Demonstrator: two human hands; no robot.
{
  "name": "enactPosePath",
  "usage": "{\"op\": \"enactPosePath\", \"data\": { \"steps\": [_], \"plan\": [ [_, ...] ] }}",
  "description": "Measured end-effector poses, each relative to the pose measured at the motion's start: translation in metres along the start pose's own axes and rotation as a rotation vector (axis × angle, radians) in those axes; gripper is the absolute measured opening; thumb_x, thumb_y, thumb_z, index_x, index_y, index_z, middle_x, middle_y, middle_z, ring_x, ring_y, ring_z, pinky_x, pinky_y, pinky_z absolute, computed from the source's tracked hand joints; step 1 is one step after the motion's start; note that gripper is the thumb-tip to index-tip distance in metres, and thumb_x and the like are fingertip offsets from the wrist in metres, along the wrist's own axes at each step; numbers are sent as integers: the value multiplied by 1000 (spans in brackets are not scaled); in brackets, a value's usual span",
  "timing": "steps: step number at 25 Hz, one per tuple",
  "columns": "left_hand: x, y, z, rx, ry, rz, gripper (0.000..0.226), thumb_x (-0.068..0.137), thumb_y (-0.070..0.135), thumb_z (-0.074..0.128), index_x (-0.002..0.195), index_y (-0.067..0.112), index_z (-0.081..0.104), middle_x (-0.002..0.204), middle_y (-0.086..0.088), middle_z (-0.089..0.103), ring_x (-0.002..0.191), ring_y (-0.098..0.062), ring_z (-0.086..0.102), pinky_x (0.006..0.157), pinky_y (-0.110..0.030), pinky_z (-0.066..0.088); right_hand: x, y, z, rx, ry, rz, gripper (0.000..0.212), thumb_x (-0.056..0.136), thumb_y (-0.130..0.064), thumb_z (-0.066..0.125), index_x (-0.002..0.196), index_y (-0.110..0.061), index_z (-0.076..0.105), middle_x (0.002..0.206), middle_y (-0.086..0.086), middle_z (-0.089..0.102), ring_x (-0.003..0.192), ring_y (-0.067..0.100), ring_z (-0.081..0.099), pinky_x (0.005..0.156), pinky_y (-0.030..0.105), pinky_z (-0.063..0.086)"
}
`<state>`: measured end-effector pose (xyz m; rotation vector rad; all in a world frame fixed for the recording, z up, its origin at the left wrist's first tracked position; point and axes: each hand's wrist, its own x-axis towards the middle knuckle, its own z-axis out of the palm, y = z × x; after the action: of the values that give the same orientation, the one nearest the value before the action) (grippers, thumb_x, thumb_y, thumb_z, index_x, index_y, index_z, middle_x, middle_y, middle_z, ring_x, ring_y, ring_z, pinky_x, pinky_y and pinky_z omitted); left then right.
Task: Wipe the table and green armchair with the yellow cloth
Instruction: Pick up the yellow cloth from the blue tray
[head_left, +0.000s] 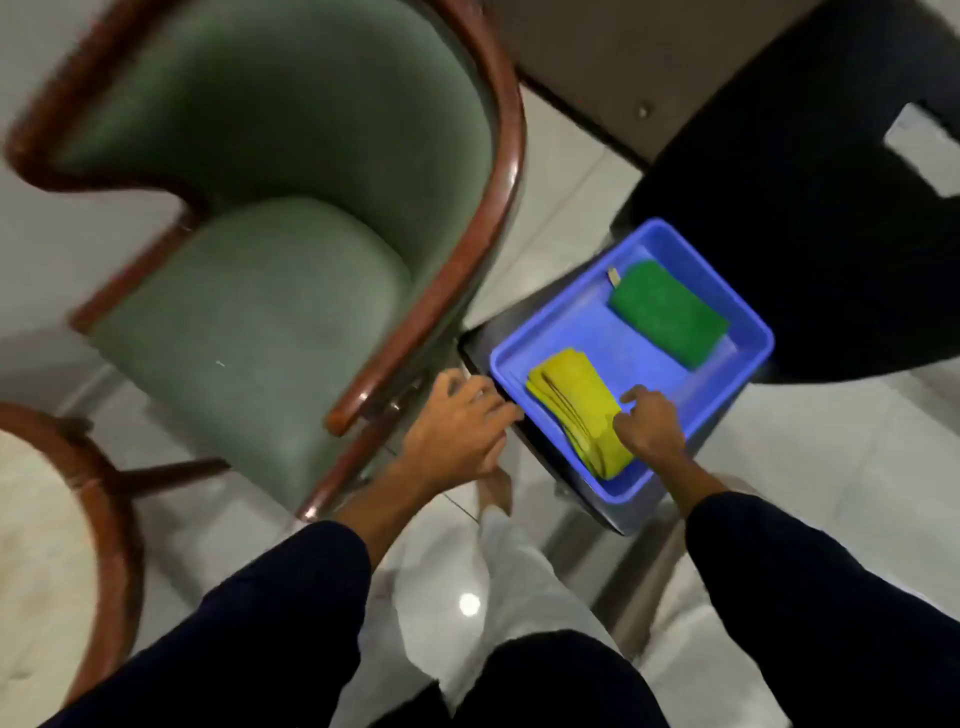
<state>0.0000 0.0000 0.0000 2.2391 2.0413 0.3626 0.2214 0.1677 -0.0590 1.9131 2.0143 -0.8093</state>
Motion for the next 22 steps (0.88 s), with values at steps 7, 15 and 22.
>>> {"op": "enactPosePath", "data": {
  "steps": [7, 15, 22],
  "plan": [
    [-8, 57, 68, -247, -394, -182, 31, 87, 21, 48, 116, 25, 58, 104, -3, 70, 101, -25, 58, 85, -37, 38, 41, 25, 41, -195, -247, 138, 62, 77, -34, 74, 127, -7, 49, 133, 20, 53, 127, 39, 47, 100, 48, 42],
    [32, 30, 9, -429, -176, -310, 74, 78, 29, 66, 146, 20, 38, 152, -5, 40, 142, -27, 32, 109, -40, 30, -51, -70, -60, -432, 45, -834, 31, 72, -7, 66, 103, -12, 66, 92, 13, 66, 85, 40, 63, 71, 42, 47],
    [-85, -48, -68, -1099, 51, -702, 49, 66, 26, 81, 111, 11, 69, 101, -1, 72, 92, -7, 62, 81, -28, 51, -141, -221, -97, 344, -310, -902, 17, 76, -9, 77, 89, -12, 66, 75, -10, 65, 71, -3, 56, 69, 13, 48]
  ]
}}
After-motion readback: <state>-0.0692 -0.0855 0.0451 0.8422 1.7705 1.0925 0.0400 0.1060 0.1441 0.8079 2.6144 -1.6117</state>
